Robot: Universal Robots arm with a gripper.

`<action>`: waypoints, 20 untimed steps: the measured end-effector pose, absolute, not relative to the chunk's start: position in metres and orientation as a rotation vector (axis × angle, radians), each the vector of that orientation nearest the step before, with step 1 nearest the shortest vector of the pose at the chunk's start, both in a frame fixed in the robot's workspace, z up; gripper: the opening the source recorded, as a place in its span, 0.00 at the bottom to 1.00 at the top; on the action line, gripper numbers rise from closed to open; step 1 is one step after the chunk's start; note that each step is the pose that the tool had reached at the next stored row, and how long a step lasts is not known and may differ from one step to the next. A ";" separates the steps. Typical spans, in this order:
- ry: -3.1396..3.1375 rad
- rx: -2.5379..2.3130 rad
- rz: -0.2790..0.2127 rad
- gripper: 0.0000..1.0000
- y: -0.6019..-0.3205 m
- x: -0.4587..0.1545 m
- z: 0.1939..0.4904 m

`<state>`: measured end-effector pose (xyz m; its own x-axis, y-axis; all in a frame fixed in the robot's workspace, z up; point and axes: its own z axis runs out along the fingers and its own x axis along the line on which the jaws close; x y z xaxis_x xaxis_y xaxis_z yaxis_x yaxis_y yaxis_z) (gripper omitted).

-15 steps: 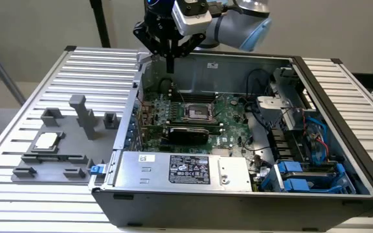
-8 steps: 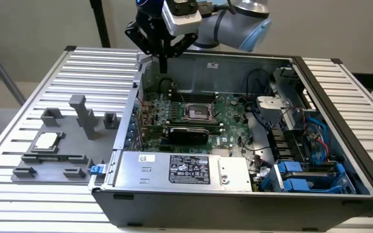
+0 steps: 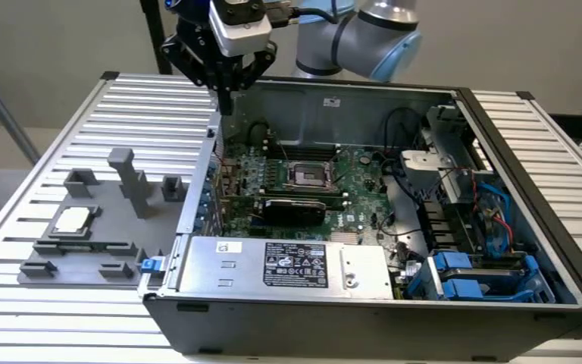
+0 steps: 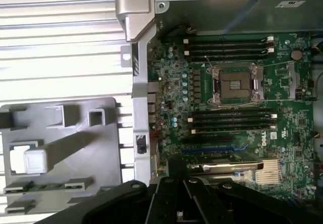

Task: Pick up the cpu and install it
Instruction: 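Reach for the cpu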

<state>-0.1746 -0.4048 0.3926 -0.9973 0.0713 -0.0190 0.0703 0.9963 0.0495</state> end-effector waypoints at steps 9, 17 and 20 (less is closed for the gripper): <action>3.118 0.110 0.076 0.11 -0.409 -0.223 0.393; 3.118 0.111 0.076 0.11 -0.411 -0.260 0.393; 3.118 0.110 0.076 0.11 -0.412 -0.273 0.393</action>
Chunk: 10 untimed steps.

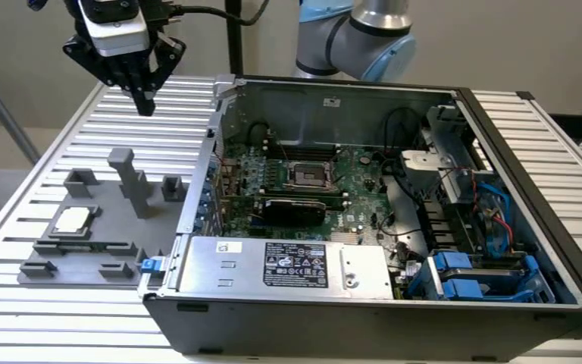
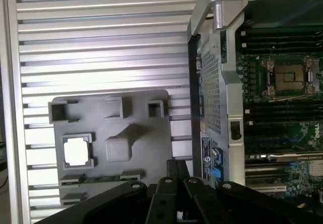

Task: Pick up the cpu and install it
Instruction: 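Reach for the cpu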

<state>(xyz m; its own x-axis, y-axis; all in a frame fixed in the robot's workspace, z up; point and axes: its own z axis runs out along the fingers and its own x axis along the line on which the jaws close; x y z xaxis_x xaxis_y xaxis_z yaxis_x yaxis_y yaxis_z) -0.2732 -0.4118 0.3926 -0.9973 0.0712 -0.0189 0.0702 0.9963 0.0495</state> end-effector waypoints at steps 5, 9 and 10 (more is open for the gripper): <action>3.118 0.110 0.076 0.11 -0.413 -0.296 0.393; 3.118 0.111 0.076 0.11 -0.415 -0.314 0.393; 3.118 0.110 0.076 0.11 -0.415 -0.319 0.392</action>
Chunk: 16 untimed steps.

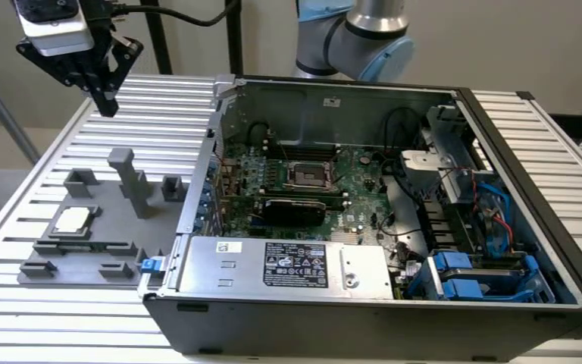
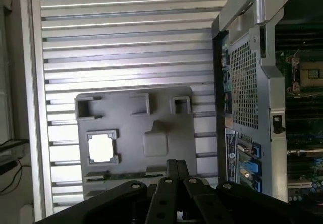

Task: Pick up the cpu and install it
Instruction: 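Reach for the cpu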

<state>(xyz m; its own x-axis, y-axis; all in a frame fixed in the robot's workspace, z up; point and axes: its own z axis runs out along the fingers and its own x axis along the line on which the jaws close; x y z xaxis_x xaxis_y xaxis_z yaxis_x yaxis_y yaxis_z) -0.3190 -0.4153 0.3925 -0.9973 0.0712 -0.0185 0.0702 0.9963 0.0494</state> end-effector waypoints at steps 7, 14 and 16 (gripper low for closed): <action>3.119 0.110 0.076 0.11 -0.418 -0.351 0.392; 3.119 0.111 0.076 0.11 -0.421 -0.383 0.392; 3.120 0.110 0.076 0.11 -0.422 -0.392 0.392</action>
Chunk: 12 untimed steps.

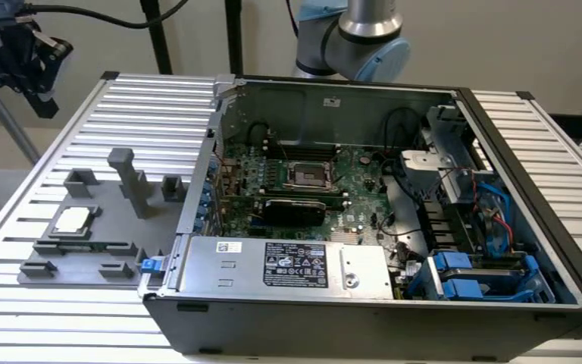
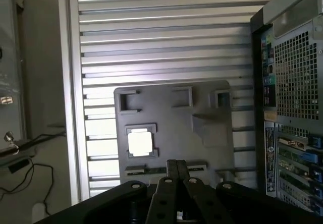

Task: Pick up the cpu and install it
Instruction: 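Reach for the cpu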

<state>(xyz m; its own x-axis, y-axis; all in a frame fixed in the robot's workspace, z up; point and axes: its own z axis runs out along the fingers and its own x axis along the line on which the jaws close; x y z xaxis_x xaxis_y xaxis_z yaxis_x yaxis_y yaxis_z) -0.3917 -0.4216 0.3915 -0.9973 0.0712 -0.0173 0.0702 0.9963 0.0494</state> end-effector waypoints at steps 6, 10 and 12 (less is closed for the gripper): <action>3.121 0.111 0.076 0.11 -0.424 -0.419 0.391; 3.121 0.111 0.076 0.11 -0.425 -0.423 0.391; 3.122 0.111 0.076 0.11 -0.425 -0.423 0.391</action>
